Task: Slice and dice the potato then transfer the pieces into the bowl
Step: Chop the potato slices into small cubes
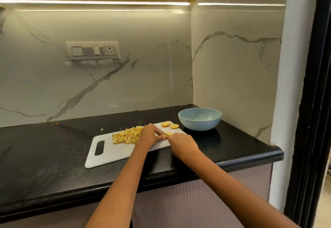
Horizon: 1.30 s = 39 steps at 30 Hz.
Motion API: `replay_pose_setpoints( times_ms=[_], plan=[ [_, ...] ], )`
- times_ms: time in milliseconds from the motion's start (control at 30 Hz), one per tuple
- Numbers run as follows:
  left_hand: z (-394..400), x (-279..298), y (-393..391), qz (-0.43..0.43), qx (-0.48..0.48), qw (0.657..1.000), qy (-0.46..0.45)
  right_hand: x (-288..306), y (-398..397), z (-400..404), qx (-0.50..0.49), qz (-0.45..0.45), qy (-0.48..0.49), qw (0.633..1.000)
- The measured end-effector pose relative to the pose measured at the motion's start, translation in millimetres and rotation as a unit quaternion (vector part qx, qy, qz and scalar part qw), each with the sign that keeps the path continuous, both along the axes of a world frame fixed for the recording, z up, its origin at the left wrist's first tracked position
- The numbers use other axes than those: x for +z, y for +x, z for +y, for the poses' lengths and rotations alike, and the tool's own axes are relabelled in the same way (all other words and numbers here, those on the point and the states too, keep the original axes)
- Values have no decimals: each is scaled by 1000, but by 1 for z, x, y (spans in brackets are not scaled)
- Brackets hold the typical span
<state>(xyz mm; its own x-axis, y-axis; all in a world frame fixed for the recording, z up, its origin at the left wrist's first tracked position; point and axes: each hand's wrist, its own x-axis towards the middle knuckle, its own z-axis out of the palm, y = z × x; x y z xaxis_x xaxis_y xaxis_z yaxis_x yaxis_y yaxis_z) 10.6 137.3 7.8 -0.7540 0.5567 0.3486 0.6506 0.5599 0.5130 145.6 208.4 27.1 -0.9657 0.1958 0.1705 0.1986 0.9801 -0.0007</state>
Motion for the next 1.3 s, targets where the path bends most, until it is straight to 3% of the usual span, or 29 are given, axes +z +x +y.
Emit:
replay_pose_setpoints(
  times_ms=[300, 633, 800, 1033, 1300],
  plan=[
    [0, 0, 5, 0, 1, 1000, 21, 3, -3, 8, -29, 7, -59, 998],
    [-2, -2, -1, 17, -14, 999, 24, -5, -10, -4, -17, 13, 16, 1000],
    [-2, -9, -4, 8, -3, 999, 47, -8, -15, 0, -37, 51, -26, 998],
    [-6, -10, -8, 34, 42, 996, 77, -17, -11, 19, -67, 98, -158, 980],
    [-9, -9, -1, 50, 46, 996, 57, -16, -7, 26, -34, 74, -176, 981]
  ],
)
